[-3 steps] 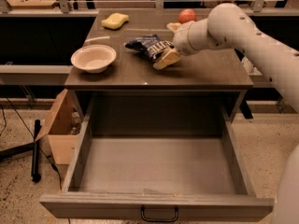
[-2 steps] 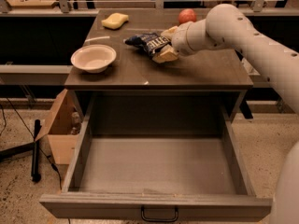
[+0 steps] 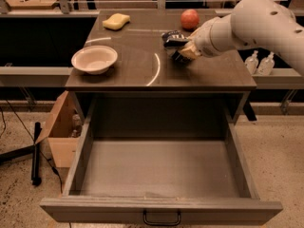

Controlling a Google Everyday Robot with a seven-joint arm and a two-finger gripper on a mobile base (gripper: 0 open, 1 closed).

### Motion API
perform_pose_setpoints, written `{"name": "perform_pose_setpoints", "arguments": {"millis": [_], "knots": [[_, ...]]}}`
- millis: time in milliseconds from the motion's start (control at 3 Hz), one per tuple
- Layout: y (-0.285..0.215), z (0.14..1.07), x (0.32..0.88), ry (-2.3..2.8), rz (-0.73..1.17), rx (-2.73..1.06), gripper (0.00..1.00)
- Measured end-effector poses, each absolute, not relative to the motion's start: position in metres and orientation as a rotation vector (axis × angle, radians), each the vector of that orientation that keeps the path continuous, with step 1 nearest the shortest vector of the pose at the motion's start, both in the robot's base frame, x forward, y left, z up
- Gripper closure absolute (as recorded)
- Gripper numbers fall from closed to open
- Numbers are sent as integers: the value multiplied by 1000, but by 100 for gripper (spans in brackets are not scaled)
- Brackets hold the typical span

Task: Place blue chip bag into top drawer

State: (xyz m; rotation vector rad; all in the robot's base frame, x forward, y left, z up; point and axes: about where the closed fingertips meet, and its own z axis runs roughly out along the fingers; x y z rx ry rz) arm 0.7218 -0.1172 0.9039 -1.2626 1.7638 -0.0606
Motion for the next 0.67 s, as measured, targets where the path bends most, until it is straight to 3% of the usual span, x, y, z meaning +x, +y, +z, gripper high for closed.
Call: {"name": "perform_pose_setpoints", "arguments": {"millis": [667], "knots": [[-135,926,587,2025,-27,-1081,100]]}}
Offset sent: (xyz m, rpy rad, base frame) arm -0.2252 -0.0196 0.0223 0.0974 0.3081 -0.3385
